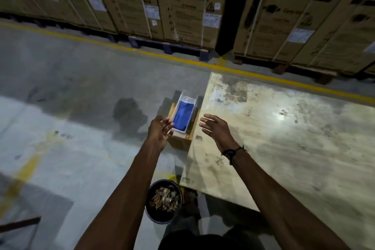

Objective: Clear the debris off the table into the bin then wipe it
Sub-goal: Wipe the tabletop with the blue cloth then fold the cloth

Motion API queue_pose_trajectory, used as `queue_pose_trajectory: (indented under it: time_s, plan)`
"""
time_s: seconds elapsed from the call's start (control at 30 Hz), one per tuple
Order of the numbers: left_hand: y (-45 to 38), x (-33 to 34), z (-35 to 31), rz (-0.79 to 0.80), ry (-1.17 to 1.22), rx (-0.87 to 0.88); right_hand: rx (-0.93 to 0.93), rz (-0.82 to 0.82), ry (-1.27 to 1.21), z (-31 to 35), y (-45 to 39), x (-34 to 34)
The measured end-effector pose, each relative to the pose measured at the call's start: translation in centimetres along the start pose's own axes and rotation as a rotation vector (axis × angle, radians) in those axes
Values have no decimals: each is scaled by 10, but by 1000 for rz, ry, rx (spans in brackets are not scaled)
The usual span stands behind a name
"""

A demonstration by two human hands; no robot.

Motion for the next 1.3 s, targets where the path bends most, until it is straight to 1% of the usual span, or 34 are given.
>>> queue_pose_trajectory:
  time_s: [0.13,0.27,0.37,0.43,0.5,0.6,0.73,0.8,0.97,1.07,1.13,1.23,1.3]
  plan:
    - [-74,2,-4,35,-106,-32,64,-40,-37,-10,-69,37]
    - [-153,8,5,99,-325,-5,165,-94,-99,-33,-136,64]
    - [-209,15,17,152,-446,34,241,-152,-163,-51,-184,77]
    - [-246,19,27,219,-525,82,279,-176,-210,-66,-219,83]
    - [-286,22,41,301,-652,178,308,-194,-256,-82,-254,84]
    - [-342,19,70,402,-896,400,336,-234,-276,-106,-299,86]
    - [-382,25,91,538,-1359,726,335,-299,-306,-136,-345,88]
    - [-396,30,96,570,-1540,860,309,-325,-319,-147,-359,91]
    - [-427,40,107,625,-1824,1013,248,-487,-305,-191,-409,91]
    - [-436,49,115,687,-1935,1011,232,-496,-303,-175,-390,101]
    - [-439,52,120,683,-1967,1011,218,-494,-301,-174,-386,100]
    - [-442,51,125,673,-1894,1014,221,-524,-270,-181,-384,96]
    - [-443,50,124,672,-1805,1074,182,-525,-222,-178,-382,96]
Point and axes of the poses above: each hand's wrist, its own y-axis away from the middle knuckle, its own x-axis out of the palm, z = x × y, the point moved 1 cm from there along -y, towards the middle knuckle, and after that the axes turned 11 degrees about x, right-handed, at the moved point
